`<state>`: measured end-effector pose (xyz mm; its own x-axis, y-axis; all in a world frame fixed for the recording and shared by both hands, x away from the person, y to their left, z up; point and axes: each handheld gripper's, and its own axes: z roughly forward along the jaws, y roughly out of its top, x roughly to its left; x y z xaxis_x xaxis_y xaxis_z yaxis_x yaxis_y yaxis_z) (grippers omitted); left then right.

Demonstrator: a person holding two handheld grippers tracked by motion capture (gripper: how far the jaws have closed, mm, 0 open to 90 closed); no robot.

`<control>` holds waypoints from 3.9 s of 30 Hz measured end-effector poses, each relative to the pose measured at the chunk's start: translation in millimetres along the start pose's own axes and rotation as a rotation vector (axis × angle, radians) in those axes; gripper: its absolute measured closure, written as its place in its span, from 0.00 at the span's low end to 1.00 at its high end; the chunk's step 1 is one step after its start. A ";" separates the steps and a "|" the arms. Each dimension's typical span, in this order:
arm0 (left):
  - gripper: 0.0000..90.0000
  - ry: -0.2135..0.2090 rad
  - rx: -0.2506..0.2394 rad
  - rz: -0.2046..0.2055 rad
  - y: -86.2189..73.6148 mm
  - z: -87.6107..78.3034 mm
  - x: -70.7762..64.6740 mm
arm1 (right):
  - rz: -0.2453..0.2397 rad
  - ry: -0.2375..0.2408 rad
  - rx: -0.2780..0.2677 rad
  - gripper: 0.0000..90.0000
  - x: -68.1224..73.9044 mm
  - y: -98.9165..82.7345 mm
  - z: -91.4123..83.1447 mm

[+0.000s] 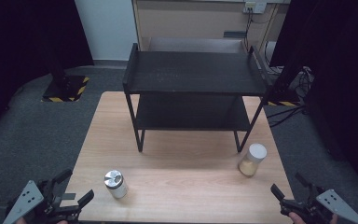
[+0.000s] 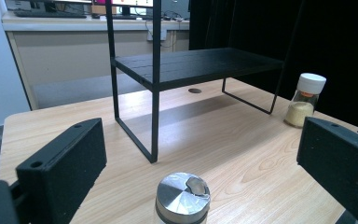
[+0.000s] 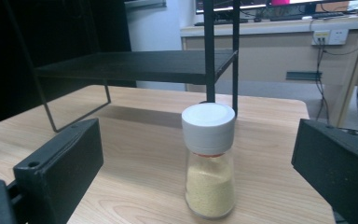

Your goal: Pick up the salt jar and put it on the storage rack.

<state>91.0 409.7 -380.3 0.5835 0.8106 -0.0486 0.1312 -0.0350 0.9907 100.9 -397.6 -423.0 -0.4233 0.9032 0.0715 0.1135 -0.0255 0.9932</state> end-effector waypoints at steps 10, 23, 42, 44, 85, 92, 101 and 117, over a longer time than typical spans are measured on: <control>0.00 -0.010 0.020 0.022 7.3 -3.5 -2.8 | 0.001 0.023 -0.008 0.01 0.2 -2.7 -1.7; 0.00 -0.015 0.032 0.040 12.5 -13.3 1.1 | -0.007 0.031 0.004 0.01 -0.5 -7.0 -1.2; 0.00 -0.050 0.038 0.049 16.4 -24.8 10.3 | -0.016 0.036 0.010 0.01 -1.0 -7.9 -0.4; 0.00 -0.054 0.045 0.051 16.4 -24.7 11.3 | -0.018 0.036 0.011 0.01 -0.7 -7.8 -0.5; 0.01 -0.113 0.121 0.081 -33.2 -24.7 52.8 | -0.021 0.042 0.022 0.03 0.2 -9.0 2.1; 0.02 -0.130 0.151 0.069 -44.2 -13.9 59.1 | -0.021 0.040 0.025 0.03 0.6 -8.9 2.4; 0.02 -0.164 0.193 0.077 -47.0 12.0 65.3 | -0.023 0.038 0.026 0.03 1.2 -8.7 2.3; 0.03 -0.220 0.231 0.090 -50.6 59.0 71.5 | -0.019 0.033 0.028 0.03 1.7 -8.7 2.2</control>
<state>173.4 434.9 -441.4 0.7566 0.6537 -0.0130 0.2345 -0.2528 0.9387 101.2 -394.9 -431.8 -0.4548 0.8888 0.0561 0.1305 0.0042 0.9914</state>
